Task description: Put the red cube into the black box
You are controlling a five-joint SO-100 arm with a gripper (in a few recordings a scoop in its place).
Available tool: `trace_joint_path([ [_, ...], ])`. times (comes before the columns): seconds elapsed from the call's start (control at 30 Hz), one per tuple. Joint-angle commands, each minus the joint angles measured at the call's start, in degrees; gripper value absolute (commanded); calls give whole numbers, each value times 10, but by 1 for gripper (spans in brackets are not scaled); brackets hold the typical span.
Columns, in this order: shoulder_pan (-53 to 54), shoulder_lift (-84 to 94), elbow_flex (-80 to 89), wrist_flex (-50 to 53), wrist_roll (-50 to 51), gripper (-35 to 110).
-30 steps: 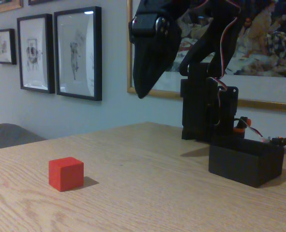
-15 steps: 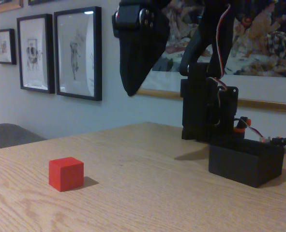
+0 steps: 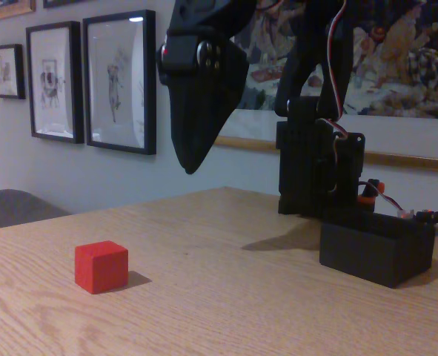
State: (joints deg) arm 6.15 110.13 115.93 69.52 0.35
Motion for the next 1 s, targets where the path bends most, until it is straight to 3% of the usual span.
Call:
trace_joint_path([
  [0.0,3,29,2,0,4,-35],
  [0.1,-5,28,14,-4,8,-27],
  [0.23,-18,61,54,-9,-16,14],
  [0.47,-18,30,52,5,-40,34],
  [0.6,-11,40,68,3,-47,55],
  [0.97,25,-65,-18,-1,-40,53],
])
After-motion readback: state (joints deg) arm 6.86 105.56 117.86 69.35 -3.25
